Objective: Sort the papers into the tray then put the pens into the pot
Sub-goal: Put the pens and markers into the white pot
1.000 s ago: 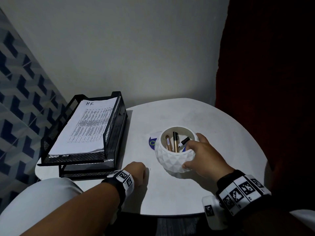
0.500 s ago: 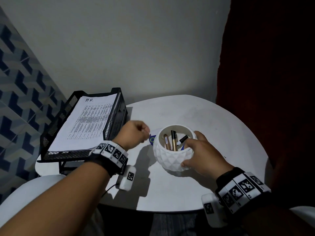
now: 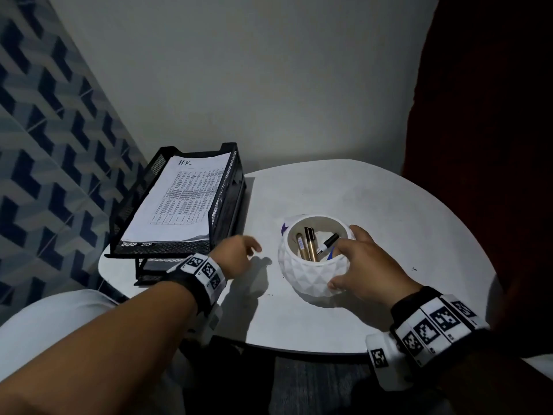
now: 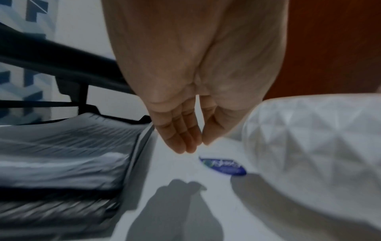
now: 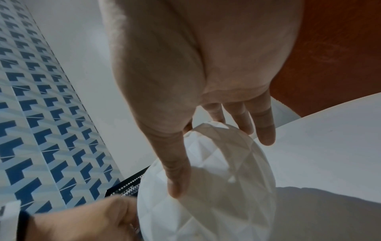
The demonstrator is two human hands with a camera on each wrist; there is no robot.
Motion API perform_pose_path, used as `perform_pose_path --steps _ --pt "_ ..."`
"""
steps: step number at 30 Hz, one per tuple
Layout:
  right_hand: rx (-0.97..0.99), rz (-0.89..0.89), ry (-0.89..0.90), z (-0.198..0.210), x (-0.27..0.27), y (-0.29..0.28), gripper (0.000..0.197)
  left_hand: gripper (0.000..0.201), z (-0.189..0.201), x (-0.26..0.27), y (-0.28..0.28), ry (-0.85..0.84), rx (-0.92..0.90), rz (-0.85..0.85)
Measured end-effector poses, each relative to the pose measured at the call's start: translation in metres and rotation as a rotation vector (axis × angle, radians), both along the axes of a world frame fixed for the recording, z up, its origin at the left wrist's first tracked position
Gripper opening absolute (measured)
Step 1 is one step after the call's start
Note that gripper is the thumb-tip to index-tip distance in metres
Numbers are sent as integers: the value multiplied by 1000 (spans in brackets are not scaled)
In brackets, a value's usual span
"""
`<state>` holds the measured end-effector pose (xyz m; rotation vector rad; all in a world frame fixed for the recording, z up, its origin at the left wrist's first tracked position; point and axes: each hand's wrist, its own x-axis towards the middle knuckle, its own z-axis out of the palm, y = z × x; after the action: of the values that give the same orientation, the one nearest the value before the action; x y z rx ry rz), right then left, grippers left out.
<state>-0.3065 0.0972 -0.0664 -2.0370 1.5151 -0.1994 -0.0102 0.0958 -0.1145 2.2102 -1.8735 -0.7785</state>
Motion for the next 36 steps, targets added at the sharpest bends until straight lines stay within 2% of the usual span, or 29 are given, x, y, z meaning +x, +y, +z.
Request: perform_pose_path --steps 2,5,7,9,13,19,25,29,31,34,36 --pt "-8 0 2 2 0 1 47 29 -19 6 8 -134 122 -50" --pt "-18 7 -7 5 2 3 48 64 -38 5 16 -246 311 -127" --pt "-14 8 -5 5 2 3 48 71 -46 2 21 -302 342 -154" --pt "-9 3 7 4 1 3 48 65 -53 0 23 -340 301 -159" --pt "8 -6 15 4 -2 1 45 27 -57 -4 23 -367 233 -139" --pt "15 -17 -47 6 1 -3 46 29 -59 -7 20 -325 204 -37" --pt "18 -19 -46 1 -1 -3 48 23 -59 -15 23 -269 199 60" --pt "25 -34 -52 -1 -1 -4 47 11 -57 -17 21 -209 279 38" --pt "25 -36 -50 -2 -1 -5 47 18 -57 -19 22 -210 264 20" --pt "22 -32 -43 -1 -1 -5 49 13 -52 -22 26 -214 187 4" --pt "19 -26 -39 0 0 -4 50 16 -50 -17 24 -170 147 53"
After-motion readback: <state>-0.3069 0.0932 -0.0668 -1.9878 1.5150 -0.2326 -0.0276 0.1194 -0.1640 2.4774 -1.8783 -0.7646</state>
